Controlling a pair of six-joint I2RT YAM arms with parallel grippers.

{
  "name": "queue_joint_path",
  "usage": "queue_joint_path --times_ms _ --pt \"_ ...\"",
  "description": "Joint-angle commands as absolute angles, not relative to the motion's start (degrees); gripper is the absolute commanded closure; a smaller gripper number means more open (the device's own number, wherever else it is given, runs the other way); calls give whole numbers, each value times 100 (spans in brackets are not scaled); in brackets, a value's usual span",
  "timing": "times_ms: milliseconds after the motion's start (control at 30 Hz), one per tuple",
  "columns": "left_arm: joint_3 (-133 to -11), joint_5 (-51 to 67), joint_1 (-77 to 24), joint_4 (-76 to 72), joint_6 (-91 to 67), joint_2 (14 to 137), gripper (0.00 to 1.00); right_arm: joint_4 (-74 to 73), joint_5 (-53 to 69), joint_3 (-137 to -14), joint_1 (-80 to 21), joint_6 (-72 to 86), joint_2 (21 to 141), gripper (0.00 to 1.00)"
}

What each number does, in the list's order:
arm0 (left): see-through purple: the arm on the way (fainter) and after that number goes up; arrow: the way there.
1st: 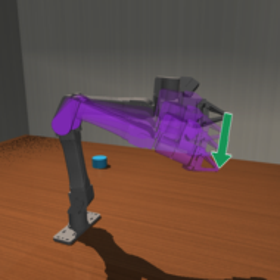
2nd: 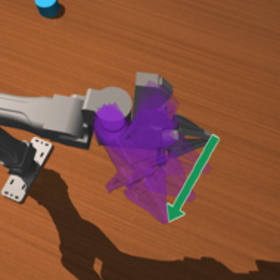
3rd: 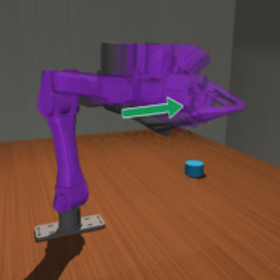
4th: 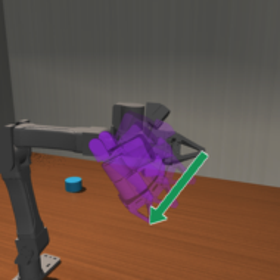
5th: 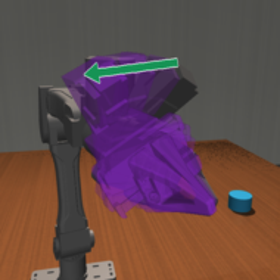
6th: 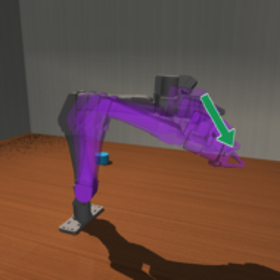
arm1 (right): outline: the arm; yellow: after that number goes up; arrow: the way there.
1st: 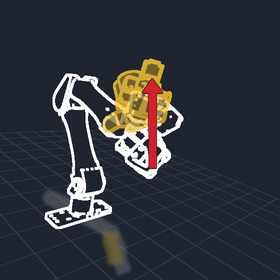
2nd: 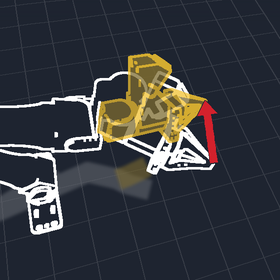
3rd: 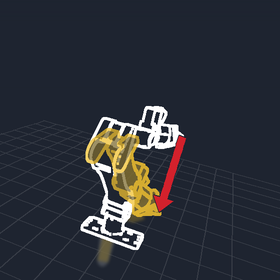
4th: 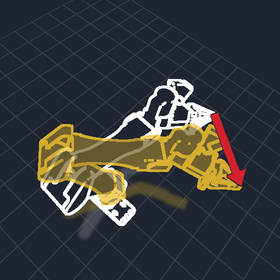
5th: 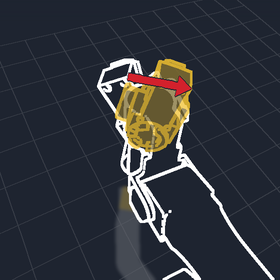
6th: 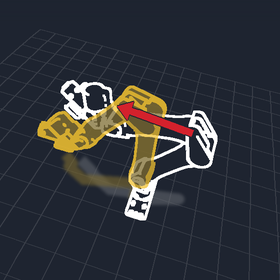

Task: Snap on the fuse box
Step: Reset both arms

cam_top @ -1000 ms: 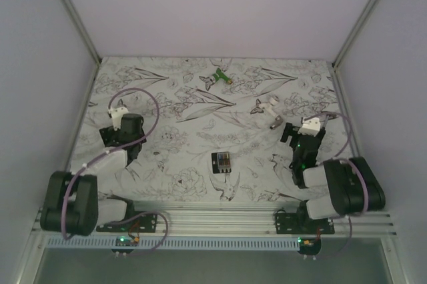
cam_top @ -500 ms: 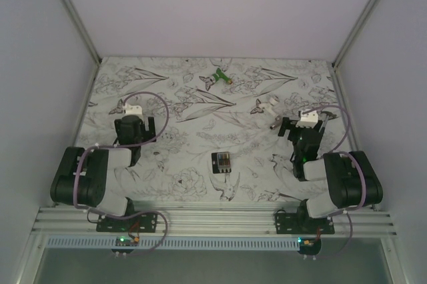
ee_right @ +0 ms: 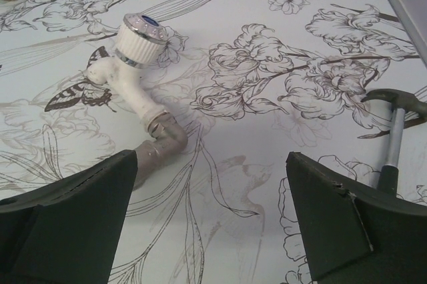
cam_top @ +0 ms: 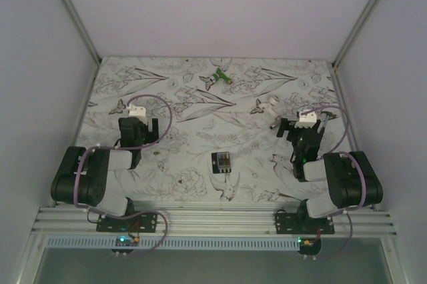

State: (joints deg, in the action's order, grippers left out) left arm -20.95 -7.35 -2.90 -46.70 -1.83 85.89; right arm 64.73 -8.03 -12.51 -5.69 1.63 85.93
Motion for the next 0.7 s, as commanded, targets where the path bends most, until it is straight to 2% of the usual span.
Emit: queue_joint_path --times_ms 0,100,667 --pt "-2109 -627 -237 -4893 -156 8642 0 6530 -525 -1437 -456 84 8591 1" --pt "-2113 -613 -233 -4887 -158 8645 0 6313 -235 -1560 -231 217 8613 0" --pt "-2140 -532 -202 -4826 -166 8656 0 6337 -237 -1547 -230 219 8600 1"
